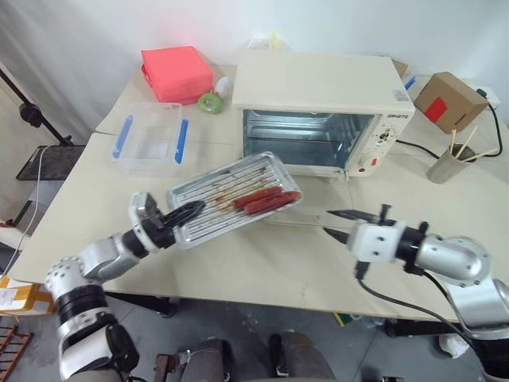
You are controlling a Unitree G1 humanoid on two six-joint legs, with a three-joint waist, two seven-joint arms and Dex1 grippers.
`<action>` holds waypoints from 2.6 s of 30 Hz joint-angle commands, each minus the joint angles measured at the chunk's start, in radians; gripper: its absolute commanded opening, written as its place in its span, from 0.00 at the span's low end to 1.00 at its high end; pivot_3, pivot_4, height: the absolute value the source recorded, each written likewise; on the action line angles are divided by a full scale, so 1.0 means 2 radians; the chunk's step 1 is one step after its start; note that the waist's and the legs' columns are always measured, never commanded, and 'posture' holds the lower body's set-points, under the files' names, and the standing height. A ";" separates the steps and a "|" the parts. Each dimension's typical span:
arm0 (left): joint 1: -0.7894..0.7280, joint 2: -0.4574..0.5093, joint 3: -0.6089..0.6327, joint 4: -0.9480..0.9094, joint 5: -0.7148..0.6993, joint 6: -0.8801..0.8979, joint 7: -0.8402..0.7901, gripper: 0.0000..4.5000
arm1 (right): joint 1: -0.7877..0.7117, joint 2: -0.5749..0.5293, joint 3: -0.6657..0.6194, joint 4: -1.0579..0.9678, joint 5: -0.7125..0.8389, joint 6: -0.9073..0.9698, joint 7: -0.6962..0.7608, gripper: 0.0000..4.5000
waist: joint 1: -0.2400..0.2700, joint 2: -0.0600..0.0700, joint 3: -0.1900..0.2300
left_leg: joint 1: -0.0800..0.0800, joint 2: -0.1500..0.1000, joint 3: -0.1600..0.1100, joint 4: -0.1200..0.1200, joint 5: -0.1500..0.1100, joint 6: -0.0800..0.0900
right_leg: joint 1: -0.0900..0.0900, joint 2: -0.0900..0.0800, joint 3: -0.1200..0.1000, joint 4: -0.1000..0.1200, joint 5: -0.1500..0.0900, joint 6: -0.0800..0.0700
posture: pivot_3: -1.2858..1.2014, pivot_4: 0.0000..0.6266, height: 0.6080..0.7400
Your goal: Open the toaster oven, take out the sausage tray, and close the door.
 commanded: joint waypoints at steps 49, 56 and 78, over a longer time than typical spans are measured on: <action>0.199 -0.032 -0.036 -0.200 -0.106 -0.151 0.023 0.00 | -0.067 0.043 -0.110 0.081 0.337 0.128 0.122 0.43 | 0.005 0.001 0.000 | 0.010 0.000 -0.003 -0.008 -0.003 0.001 | 0.015 0.000 -0.003 -0.014 -0.001 -0.001 | 0.52 0.24 1.00; 0.070 -0.004 -0.176 -0.077 -0.076 -0.119 0.016 0.00 | 0.100 0.031 -0.163 -0.002 0.338 0.109 0.162 0.97 | 0.017 0.002 0.000 | 0.010 -0.001 -0.005 -0.008 -0.003 0.001 | 0.015 -0.001 -0.004 -0.014 -0.001 -0.001 | 0.52 0.24 1.00; -0.196 -0.104 -0.363 0.140 0.391 -0.117 -0.276 0.00 | 0.249 0.064 -0.233 -0.027 0.318 0.060 0.124 0.99 | 0.030 0.009 -0.004 | 0.009 -0.006 -0.008 -0.009 -0.002 0.001 | 0.017 -0.004 -0.005 -0.017 0.000 0.002 | 0.52 0.24 1.00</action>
